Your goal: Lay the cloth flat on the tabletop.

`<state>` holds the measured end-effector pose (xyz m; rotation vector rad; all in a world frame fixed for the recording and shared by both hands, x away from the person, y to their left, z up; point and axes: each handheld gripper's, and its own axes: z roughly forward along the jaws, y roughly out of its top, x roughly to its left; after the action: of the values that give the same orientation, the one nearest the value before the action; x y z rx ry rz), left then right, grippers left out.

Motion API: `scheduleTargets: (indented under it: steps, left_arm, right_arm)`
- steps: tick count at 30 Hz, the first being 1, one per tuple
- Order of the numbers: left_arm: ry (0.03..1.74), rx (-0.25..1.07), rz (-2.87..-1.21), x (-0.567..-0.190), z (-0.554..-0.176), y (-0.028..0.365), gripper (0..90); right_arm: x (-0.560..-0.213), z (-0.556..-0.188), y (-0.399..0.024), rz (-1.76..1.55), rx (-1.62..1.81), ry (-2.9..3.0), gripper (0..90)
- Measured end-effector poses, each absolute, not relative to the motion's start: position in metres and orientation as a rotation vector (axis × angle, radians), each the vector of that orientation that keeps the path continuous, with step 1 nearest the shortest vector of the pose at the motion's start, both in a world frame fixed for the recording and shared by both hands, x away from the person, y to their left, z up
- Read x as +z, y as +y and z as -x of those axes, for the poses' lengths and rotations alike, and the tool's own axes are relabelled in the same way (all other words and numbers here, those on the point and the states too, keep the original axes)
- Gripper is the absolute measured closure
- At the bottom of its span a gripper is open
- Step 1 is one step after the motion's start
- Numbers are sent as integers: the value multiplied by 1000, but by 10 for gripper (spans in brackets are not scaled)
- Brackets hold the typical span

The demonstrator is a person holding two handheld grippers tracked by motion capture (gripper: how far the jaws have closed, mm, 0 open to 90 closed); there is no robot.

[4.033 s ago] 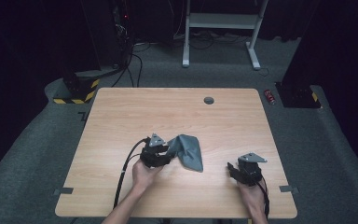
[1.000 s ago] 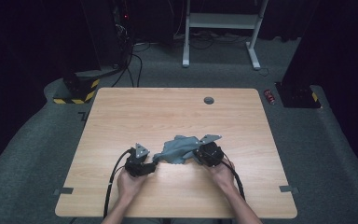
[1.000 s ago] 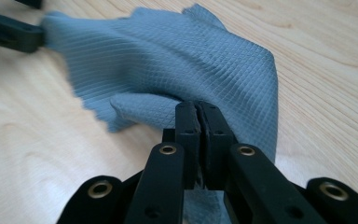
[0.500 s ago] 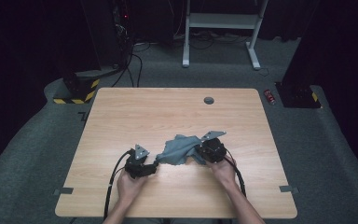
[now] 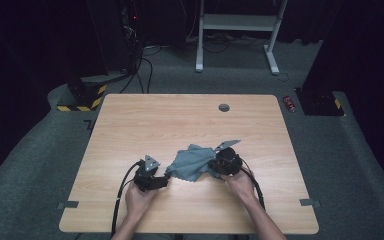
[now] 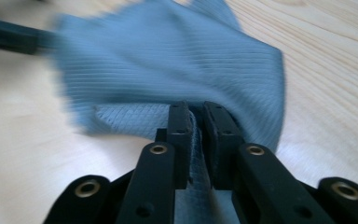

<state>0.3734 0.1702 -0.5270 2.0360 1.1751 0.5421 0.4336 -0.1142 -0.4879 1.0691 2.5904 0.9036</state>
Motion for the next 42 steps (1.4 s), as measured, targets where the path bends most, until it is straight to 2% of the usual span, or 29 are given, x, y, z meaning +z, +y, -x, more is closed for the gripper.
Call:
scheduleTargets:
  steps: [3, 7, 10, 17, 20, 25, 32, 37, 42]
  left_arm:
    - [1172, 542, -2039, -527, -373, 170, 325]
    - [1171, 542, -2040, -527, -373, 170, 323]
    - [1173, 541, -2039, -527, -373, 170, 322]
    - [1174, 541, -2037, -527, -373, 170, 320]
    - [1174, 541, -2037, -527, -373, 170, 320]
    - [1174, 541, -2037, -527, -373, 170, 320]
    - [1173, 543, -2039, -527, -373, 170, 320]
    - [1175, 542, -2038, -527, -373, 170, 319]
    - [1176, 542, -2039, -527, -373, 170, 319]
  right_arm:
    - [-497, -440, -105, -1061, 832, 2532, 725]
    - [-493, -438, -108, -1069, 855, 2465, 672]
    - [-483, -433, -117, -1070, 923, 2420, 665]
    - [-473, -391, -131, -947, 1067, 2401, 863]
    - [-485, -379, -126, -900, 1022, 2479, 880]
    - [-503, -394, -114, -927, 943, 2525, 877]
    - [-497, -423, -107, -1014, 940, 2458, 857]
    - [-507, -438, -98, -1037, 895, 2476, 842]
    - [-503, -438, -103, -1072, 955, 2447, 784]
